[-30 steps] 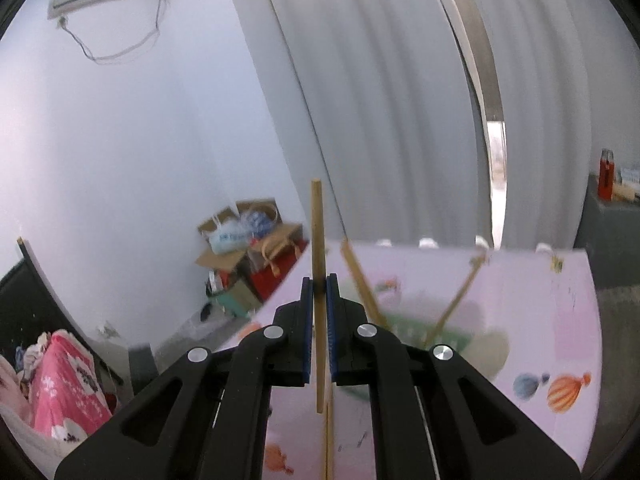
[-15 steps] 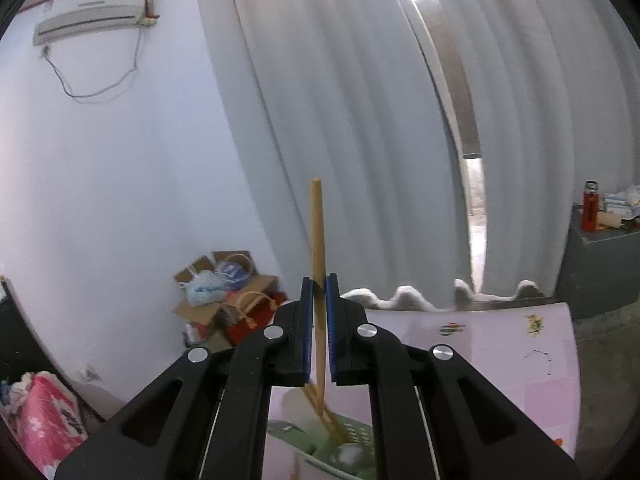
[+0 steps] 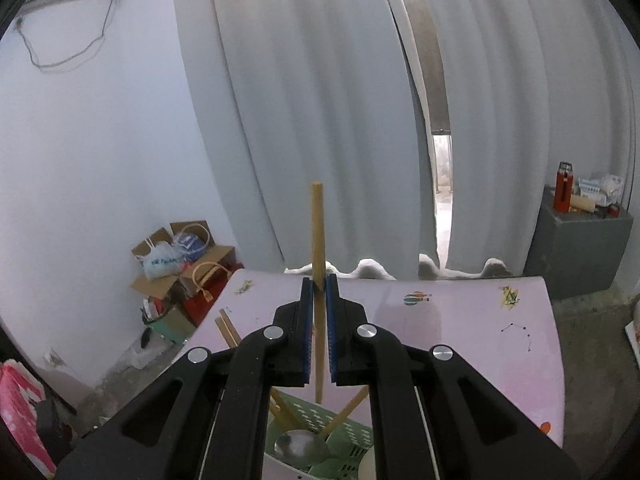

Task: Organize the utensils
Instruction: 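Lower the chopstick into the green holder and open the right gripper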

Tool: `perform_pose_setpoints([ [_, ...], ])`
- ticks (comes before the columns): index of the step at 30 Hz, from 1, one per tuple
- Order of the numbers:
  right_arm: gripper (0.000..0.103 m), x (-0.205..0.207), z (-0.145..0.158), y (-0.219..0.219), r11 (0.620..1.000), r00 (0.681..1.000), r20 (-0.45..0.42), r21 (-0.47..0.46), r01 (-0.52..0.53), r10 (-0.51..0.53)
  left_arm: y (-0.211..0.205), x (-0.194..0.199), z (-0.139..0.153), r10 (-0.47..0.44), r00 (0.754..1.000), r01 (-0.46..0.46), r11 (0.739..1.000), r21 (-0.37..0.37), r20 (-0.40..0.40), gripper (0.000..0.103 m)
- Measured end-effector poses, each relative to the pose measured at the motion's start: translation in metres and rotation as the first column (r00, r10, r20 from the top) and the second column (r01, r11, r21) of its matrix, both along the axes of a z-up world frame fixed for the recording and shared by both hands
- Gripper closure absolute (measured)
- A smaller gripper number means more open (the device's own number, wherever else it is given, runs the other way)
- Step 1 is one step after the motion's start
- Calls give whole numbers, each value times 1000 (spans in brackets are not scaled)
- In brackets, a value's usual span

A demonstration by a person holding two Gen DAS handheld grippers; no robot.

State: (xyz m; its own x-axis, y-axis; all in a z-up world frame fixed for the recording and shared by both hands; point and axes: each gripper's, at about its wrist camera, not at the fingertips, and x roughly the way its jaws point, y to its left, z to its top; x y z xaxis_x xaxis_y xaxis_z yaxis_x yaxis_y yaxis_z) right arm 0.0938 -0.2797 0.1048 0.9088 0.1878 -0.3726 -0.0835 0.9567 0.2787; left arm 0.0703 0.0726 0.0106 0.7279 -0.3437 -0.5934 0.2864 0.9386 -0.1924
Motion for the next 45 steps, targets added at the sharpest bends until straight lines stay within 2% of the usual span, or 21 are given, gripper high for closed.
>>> perform_pose_setpoints([
  [4, 96, -17, 19, -7, 1000, 998, 66, 26, 8, -9, 1, 1, -1, 7, 1000, -7, 1000, -1, -4, 19],
  [7, 96, -29, 33, -10, 999, 994, 105, 45, -28, 24, -1, 1, -2, 4, 1000, -4, 1000, -3, -9, 19],
  [11, 96, -38, 36, -9, 997, 993, 103, 37, -66, 62, -3, 2, -2, -8, 1000, 8, 1000, -3, -12, 19],
  [14, 96, -33, 24, -8, 997, 996, 60, 23, -67, 66, -4, 1, -2, -13, 1000, 13, 1000, -2, -12, 19],
  [18, 96, -18, 0, -6, 996, 997, -14, 48, -81, 82, -4, 0, -2, -14, 1000, 14, 1000, -2, -12, 19],
  [21, 95, -2, -22, -4, 993, 988, -112, 58, -99, 105, -4, -1, -2, -12, 1000, 12, 1000, -2, -11, 19],
  [23, 95, 7, -38, 0, 996, 977, -195, 27, -81, 85, -4, -1, -2, -10, 1000, 10, 1000, -2, -11, 19],
  [24, 90, 7, -41, 0, 997, 976, -207, 13, -73, 74, -4, -1, -2, -10, 1000, 10, 1000, -1, -12, 19],
  [25, 85, 5, -43, 0, 998, 977, -204, 6, -69, 69, -4, -1, -2, -11, 1000, 11, 1000, 0, -14, 19],
  [27, 64, -3, -41, -3, 999, 983, -179, -6, -49, 47, -5, 0, -3, -12, 1000, 12, 1000, 1, -19, 19],
  [29, 60, -15, -35, -8, 999, 989, -146, -22, -27, 23, -5, 0, -5, -12, 1000, 13, 1000, 2, -24, 19],
  [33, 56, -34, -25, -21, 999, 994, -100, -32, 32, -35, -9, 3, -8, -18, 999, 18, 1000, 0, -35, 19],
  [37, 56, -72, -18, -35, 998, 997, -25, 15, 67, -67, -15, 2, -9, -31, 999, 31, 999, 10, -39, 19],
  [42, 56, -115, -29, -26, 1000, 999, 35, 14, 10, -10, -25, 1, -12, -50, 997, 52, 998, 25, -54, 19],
  [45, 56, -128, -54, -7, 999, 999, -12, -11, -52, 52, -35, 1, -15, -71, 995, 74, 997, 31, -72, 19],
])
